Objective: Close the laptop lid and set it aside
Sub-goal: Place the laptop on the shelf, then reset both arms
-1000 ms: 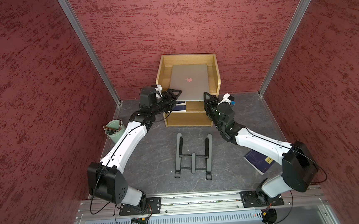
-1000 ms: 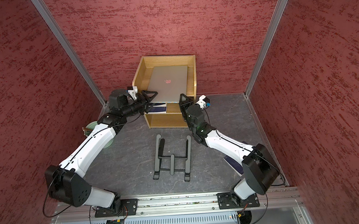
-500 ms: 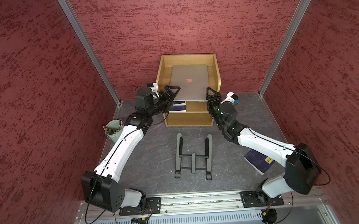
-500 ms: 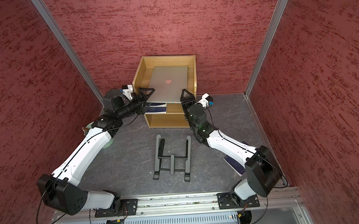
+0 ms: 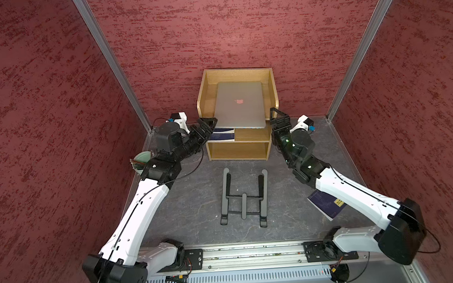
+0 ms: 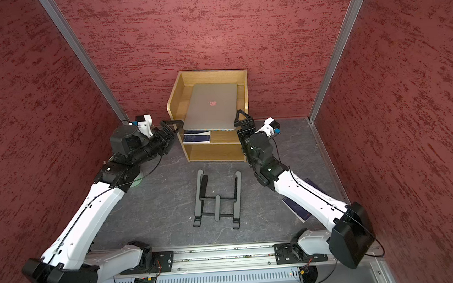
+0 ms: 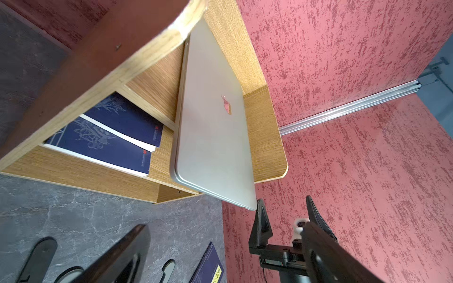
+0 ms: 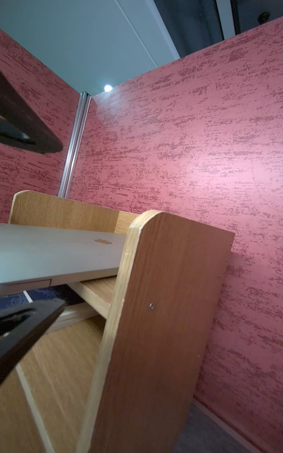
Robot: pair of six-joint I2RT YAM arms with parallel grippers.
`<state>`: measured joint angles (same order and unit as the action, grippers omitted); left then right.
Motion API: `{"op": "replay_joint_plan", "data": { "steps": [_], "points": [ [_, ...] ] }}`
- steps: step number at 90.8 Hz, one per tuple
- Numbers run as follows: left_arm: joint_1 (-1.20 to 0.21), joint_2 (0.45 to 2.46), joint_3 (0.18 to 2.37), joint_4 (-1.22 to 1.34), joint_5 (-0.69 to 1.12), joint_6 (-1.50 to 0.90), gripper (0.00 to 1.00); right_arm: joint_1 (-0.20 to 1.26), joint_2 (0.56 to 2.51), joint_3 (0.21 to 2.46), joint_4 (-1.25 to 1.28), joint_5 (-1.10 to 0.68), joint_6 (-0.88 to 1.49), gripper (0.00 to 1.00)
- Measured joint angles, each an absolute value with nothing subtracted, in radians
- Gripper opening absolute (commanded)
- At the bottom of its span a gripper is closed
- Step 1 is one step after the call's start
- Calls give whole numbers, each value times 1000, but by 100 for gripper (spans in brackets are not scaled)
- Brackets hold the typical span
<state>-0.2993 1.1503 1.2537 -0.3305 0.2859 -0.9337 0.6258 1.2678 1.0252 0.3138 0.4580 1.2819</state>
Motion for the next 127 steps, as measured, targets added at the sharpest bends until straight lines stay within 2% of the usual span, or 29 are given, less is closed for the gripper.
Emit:
{"op": "replay_joint_plan", "data": {
  "steps": [13, 25, 40, 54, 66, 77, 93, 103, 127],
  "points": [
    [-290, 1078, 1235, -426, 195, -838, 100, 622, 1168, 964, 199, 457, 1249, 98],
    [-289, 929, 1187, -473, 73, -714, 100, 616, 1007, 879, 104, 459, 1150, 98],
    [-286, 765, 1041, -448, -160, -574, 100, 614, 804, 858, -50, 537, 904, 98],
    [-268, 794, 860, -358, -380, -461, 100, 613, 723, 808, -106, 702, 596, 98],
    [-226, 952, 780, -260, -506, -372, 100, 609, 788, 714, -50, 860, 271, 98],
    [-168, 1053, 704, -152, -555, -334, 100, 560, 882, 585, 68, 878, 75, 98],
    [-30, 1104, 509, 127, -445, -286, 100, 337, 905, 466, 191, 756, 42, 98],
    [25, 1180, 471, 224, -373, -276, 100, 236, 956, 404, 321, 670, 35, 98],
    [45, 1369, 471, 429, -285, -203, 100, 161, 1282, 340, 625, 506, 28, 98]
  ]
}}
